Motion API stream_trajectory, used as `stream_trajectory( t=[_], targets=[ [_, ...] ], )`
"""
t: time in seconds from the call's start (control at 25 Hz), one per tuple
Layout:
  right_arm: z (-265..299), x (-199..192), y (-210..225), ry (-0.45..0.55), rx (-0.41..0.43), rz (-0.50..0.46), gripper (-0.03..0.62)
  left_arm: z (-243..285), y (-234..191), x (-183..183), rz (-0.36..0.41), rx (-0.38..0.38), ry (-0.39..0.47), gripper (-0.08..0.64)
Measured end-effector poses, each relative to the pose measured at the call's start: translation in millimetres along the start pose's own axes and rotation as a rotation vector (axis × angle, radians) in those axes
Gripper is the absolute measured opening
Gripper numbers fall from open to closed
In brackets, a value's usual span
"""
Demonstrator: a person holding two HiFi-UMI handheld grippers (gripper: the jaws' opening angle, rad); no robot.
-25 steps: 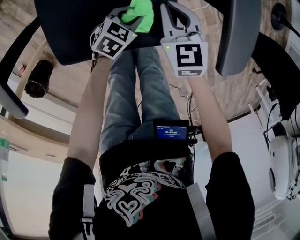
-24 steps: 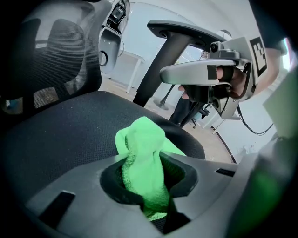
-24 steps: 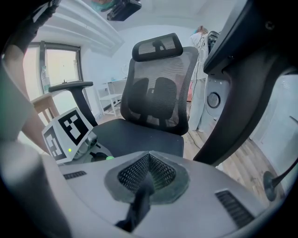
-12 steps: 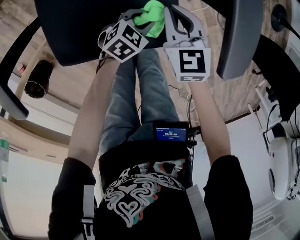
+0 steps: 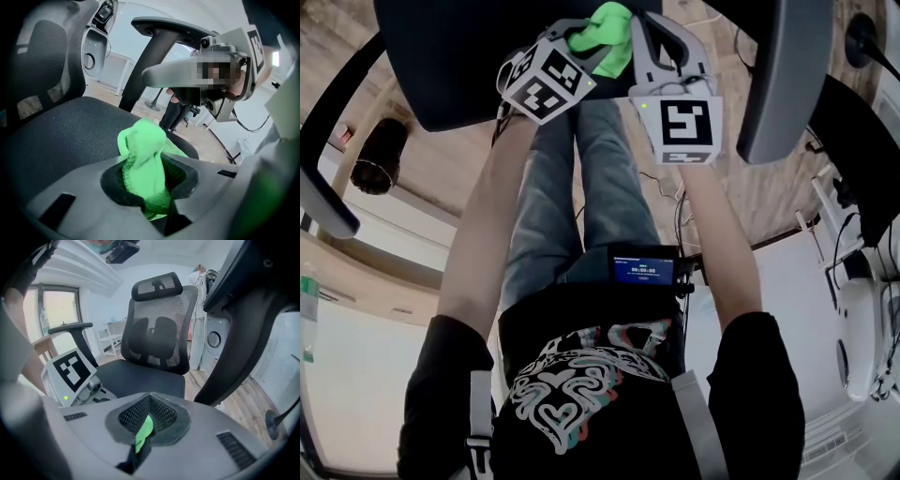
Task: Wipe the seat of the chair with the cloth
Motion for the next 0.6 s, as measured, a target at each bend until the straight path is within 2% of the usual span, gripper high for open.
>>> stream_trajectory(
  t=[0.4, 0.6],
  targets=[
    [2, -3, -3, -0.005, 0.013, -0.01, 0.002, -4, -11, -3, 0.003, 0.003, 0.0, 0.097],
    [-1, -10, -10, -0.025, 0.023, 0.002, 0.003, -8, -13, -8, -0.033, 0.006, -0.008, 0.097]
  ],
)
Point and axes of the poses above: the fingertips, and each gripper's own axes: z forward along the fingers, y to its right, x out of its top, the point moved 2 cm from there along -z, backward along the fingers, and after that the axes turned 11 degrees about x, right-handed, at the moved point
